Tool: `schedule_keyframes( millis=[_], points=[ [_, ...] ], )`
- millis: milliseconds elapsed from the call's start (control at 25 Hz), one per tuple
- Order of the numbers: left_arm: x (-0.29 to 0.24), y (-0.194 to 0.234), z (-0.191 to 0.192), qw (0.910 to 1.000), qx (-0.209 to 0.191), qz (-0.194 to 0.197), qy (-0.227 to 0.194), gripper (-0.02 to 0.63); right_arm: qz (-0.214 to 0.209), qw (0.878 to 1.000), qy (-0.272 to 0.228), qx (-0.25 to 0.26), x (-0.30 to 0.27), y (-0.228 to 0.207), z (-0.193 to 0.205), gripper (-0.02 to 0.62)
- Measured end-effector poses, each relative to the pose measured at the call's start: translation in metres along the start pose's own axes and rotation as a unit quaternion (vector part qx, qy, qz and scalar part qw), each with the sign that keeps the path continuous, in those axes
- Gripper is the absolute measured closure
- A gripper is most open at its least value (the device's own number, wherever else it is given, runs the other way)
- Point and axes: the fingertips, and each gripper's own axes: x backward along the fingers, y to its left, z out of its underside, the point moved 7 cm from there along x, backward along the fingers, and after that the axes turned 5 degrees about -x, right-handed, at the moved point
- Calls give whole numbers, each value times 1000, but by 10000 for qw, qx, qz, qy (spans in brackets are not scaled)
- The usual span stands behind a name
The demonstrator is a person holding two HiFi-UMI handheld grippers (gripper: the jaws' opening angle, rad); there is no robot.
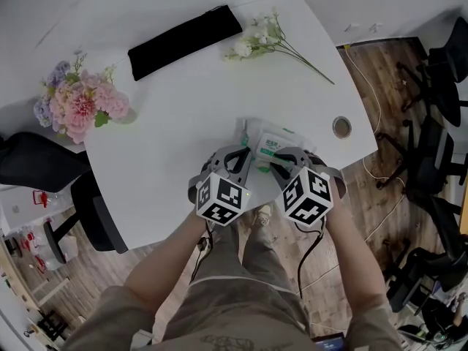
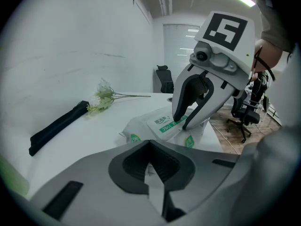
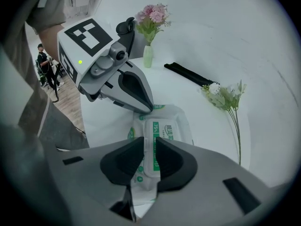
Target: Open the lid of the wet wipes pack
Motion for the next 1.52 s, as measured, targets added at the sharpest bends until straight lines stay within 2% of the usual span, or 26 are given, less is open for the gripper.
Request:
schedule_keyframes(
  millis=[280, 600, 960, 1160, 1520],
  points=[
    [0, -1, 0, 10000, -90, -10, -12, 591, 182, 9992, 126, 334, 1, 6, -1, 522],
    [-4, -3, -2, 9999, -153, 21, -36, 591, 373, 9985, 195, 343, 4, -1, -2, 560],
    [-7, -4, -4, 9998, -168, 74, -37, 592, 701, 9963, 1, 506, 18, -12, -10, 565],
    [-7, -3, -2, 9998, -141, 103, -46, 592, 1163, 9911, -366, 526, 38, -43, -28, 565],
    [-6, -4, -2, 9999, -50, 145, -44, 591, 1361, 9881, -502, 505, 17, -92, -37, 563]
  ],
)
